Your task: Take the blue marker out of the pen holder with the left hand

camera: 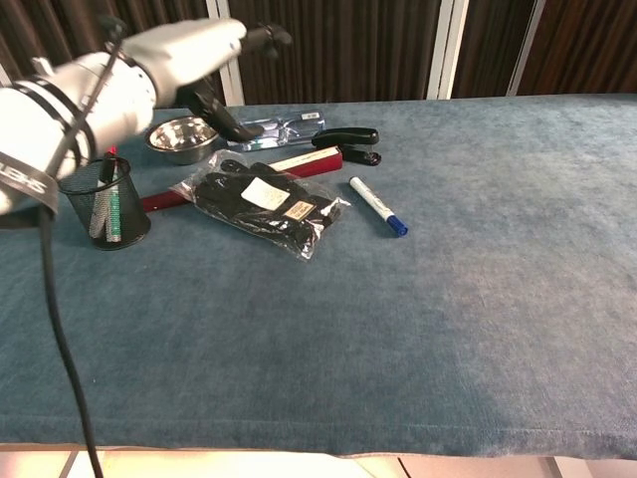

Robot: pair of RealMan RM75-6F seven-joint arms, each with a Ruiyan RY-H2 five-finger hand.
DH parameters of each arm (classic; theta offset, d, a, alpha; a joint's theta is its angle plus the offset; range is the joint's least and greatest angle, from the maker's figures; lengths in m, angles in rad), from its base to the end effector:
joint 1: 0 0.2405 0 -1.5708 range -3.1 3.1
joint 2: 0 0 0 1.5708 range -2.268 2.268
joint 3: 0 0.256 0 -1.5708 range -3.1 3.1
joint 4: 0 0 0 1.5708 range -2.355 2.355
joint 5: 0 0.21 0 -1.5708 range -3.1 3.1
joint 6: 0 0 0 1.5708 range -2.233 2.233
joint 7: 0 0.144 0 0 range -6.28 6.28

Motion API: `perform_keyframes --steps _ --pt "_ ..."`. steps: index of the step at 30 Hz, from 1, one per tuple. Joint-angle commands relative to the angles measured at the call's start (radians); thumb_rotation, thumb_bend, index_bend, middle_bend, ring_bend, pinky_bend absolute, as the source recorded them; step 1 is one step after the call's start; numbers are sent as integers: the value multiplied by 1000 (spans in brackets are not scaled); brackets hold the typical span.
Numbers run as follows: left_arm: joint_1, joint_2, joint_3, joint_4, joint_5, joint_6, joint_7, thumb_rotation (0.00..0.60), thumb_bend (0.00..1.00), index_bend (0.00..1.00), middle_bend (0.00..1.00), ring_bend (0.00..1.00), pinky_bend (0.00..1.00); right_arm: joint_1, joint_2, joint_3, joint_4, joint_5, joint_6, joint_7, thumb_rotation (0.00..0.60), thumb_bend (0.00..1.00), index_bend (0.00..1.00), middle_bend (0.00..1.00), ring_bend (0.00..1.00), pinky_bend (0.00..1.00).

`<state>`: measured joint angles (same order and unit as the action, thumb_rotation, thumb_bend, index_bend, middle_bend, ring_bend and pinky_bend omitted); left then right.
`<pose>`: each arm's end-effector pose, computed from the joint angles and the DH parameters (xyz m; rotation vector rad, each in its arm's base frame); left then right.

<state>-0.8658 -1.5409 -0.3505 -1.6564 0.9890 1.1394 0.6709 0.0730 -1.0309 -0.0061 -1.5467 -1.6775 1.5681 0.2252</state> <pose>-0.0513 0.3646 0.0286 -1.7279 -0.6921 -1.0887 -0.3083 -0.1648 0.1853 1.4990 -0.8947 1.0504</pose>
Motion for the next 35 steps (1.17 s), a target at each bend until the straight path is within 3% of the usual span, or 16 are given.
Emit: perform_keyframes --steps 1,7,12,14,16,26,31,35 --pt "90 133 -2 -101 -23 87 7 600 301 0 106 40 36 -3 -1 -1 5 3 1 4 600 154 0 21 0 0" --pt "244 340 65 -124 53 134 -149 600 300 3 115 54 31 -4 -4 -1 19 9 -2 18 600 154 0 21 0 0" --pt "294 403 91 -111 93 112 -272 600 299 39 116 50 26 -4 -6 -1 24 10 -3 20 600 154 0 21 0 0" --pt "364 465 128 -87 145 124 -394 600 301 65 120 52 24 -2 -10 -1 29 11 -6 24 600 153 0 21 0 0" --pt "474 506 210 -62 255 222 -472 600 303 83 128 60 24 3 -15 -1 33 8 -12 28 600 154 0 21 0 0" --pt "708 486 368 -58 461 480 -490 600 301 116 135 71 23 2 -24 -4 51 9 -13 44 600 154 0 21 0 0" --pt "789 438 388 -61 501 578 -461 600 302 109 135 71 23 5 -29 -5 58 7 -17 51 600 154 0 21 0 0" --pt "818 411 387 -56 505 597 -446 600 302 101 134 71 23 8 -27 -4 55 0 -14 51 600 154 0 21 0 0"
